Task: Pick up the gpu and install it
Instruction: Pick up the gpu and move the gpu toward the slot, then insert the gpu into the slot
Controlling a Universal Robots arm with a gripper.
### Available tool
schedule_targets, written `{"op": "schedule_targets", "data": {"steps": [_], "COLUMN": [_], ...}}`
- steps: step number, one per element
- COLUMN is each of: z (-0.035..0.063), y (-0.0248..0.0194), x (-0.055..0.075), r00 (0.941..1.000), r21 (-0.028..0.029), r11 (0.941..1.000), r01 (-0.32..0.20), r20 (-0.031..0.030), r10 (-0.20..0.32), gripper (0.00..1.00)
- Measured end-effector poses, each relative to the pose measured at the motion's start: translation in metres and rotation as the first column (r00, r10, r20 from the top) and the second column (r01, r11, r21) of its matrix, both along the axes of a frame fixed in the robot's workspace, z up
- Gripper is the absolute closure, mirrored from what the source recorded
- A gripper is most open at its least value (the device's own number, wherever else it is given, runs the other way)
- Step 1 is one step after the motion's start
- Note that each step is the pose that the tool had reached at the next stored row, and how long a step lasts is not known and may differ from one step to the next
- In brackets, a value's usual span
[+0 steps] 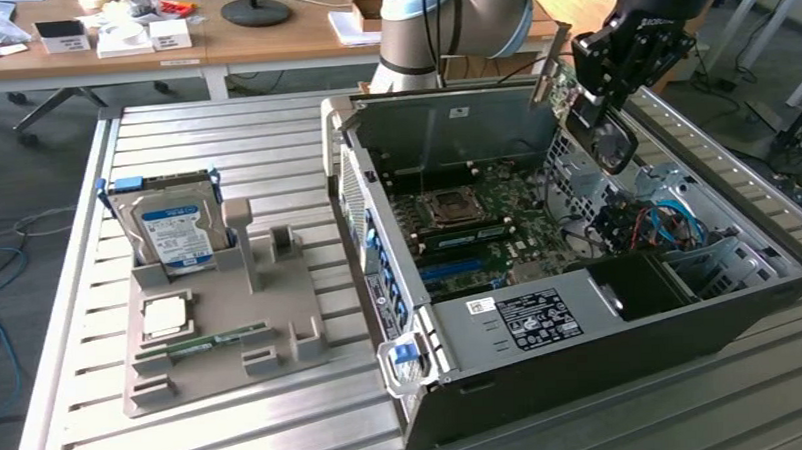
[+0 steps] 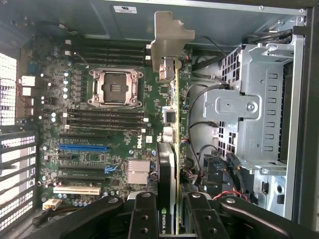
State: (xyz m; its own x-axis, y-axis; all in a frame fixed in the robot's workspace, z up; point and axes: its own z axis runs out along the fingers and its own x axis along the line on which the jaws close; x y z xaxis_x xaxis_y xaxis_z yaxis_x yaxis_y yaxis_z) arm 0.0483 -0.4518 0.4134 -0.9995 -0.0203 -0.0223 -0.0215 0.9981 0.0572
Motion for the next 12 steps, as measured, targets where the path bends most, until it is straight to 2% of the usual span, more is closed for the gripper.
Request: {"op": "schedule_targets", "data": {"steps": [12], "z": [-0.0002], "y": [0.0], "x": [0.0015], "r00": [1.0], "r21": [0.0], "r11": [1.0], "r01": [0.0], "r20": [0.0001], "r10": [0.0], "gripper": [0.73]}}
